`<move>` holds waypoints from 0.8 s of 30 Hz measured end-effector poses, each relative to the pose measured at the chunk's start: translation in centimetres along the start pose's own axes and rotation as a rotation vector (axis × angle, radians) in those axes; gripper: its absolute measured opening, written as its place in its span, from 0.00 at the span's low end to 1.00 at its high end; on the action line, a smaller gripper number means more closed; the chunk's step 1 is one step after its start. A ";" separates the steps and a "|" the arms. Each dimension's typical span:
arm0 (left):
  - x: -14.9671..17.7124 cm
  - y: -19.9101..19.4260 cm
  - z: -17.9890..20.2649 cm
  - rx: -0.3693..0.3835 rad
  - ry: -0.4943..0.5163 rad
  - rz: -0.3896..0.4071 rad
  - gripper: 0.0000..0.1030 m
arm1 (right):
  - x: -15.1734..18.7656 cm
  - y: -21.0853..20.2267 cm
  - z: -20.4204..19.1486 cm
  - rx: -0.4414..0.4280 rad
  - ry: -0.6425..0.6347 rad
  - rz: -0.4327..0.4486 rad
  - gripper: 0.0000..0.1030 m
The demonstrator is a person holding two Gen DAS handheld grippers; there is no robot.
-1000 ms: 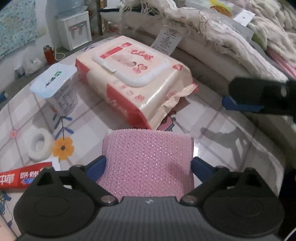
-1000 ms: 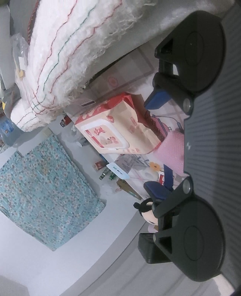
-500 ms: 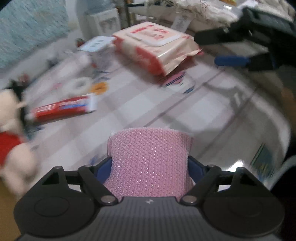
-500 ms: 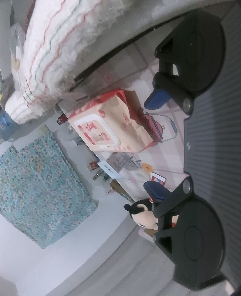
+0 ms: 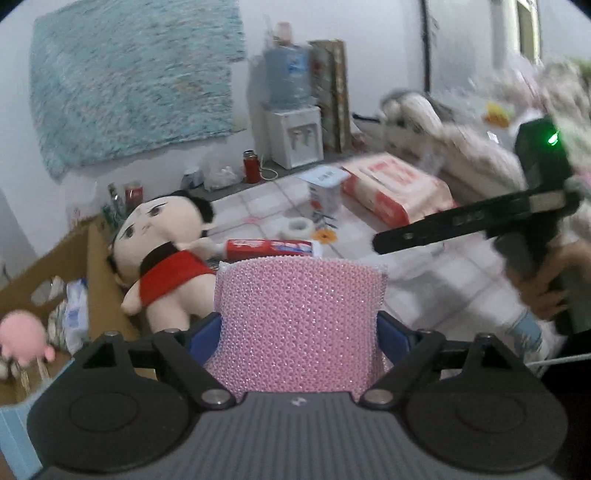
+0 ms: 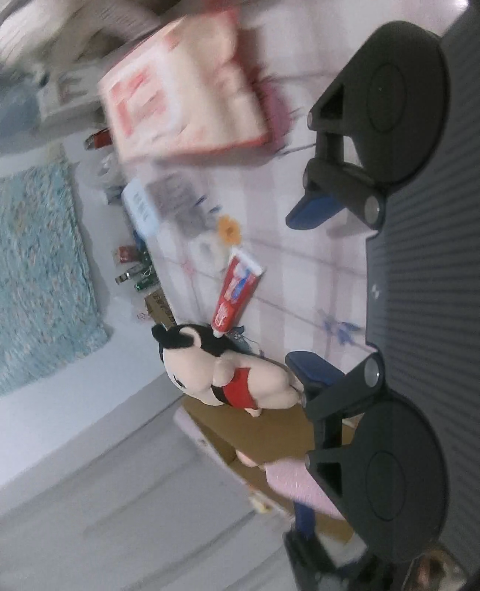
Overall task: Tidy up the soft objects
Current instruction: 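Carry the pink cloth in the left tool while the right tool grasps the red toothpaste tube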
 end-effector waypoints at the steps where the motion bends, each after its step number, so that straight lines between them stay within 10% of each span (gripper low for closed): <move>1: -0.1 -0.3 -0.8 0.004 -0.025 0.008 0.86 | -0.6 0.9 -0.5 -0.009 -0.011 -0.004 0.71; 11: -0.1 -4.1 -7.7 -0.034 -0.222 0.114 0.86 | -3.9 15.7 -8.4 -0.088 -0.423 -0.265 0.65; 14: 0.3 -5.6 -9.8 -0.029 -0.288 0.126 0.87 | -3.0 18.8 -9.0 -0.024 -0.559 -0.329 0.63; 18: 0.3 -8.1 -11.8 -0.074 -0.302 0.174 0.88 | -2.0 20.4 -8.8 0.067 -0.662 -0.370 0.37; 24: -0.4 -9.7 -13.0 -0.115 -0.308 0.225 0.88 | -1.6 19.2 -7.9 0.195 -0.616 -0.331 0.30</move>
Point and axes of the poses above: each gripper's, at about its wrist camera, not at the fingertips, and y roughly the way its jaws point, z to its right, x to its underside, the point moved 5 cm from there along y, roughly the way its jaws point, and after that the axes turned 11 degrees about z, right-handed, at the moved point
